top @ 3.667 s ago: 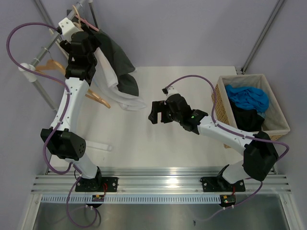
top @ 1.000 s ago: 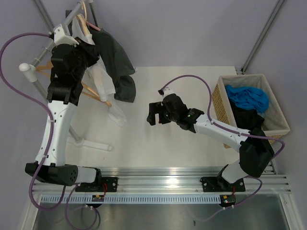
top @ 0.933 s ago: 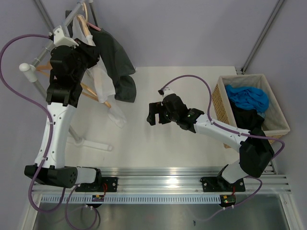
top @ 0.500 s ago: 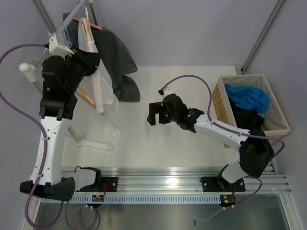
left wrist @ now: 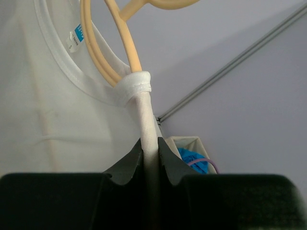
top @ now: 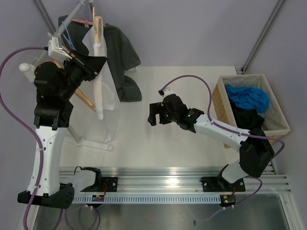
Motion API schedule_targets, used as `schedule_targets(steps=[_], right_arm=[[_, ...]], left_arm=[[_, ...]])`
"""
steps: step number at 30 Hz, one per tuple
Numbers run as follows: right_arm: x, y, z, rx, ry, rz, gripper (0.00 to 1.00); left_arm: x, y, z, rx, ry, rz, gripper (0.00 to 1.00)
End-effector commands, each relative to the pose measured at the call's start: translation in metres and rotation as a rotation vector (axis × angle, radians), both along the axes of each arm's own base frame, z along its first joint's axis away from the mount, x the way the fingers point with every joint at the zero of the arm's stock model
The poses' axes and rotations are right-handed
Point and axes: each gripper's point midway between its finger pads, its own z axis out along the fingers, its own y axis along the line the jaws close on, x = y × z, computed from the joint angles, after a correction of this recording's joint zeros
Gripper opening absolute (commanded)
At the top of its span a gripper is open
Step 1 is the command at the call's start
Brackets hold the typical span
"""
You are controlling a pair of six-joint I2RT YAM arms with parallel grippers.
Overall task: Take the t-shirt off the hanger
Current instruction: Pick up the hanger from the clothesline.
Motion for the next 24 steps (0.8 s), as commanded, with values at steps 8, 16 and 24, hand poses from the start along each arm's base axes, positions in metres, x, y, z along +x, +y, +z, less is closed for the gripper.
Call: schedule_targets(steps=[8,16,24], right_arm=[[0.006,0.009,0.026,0.026,-0.062,0.006,1.00],[0.004,0.003,0.036,0.046,-0.090,-0.007,0.99],[-0.021,-0.023,0.106,0.219,-0.265,-0.001,0.99]], left_arm=[[-0.078,-0.020,0.059,-0.071,-0.188,-0.191,0.00],[-0.122,-0.023,0.072,-0.107,-0.235,-0.257,0.00],[-0.163,-0.029,0.082,-0.143,-0.262,-0.342,0.00]])
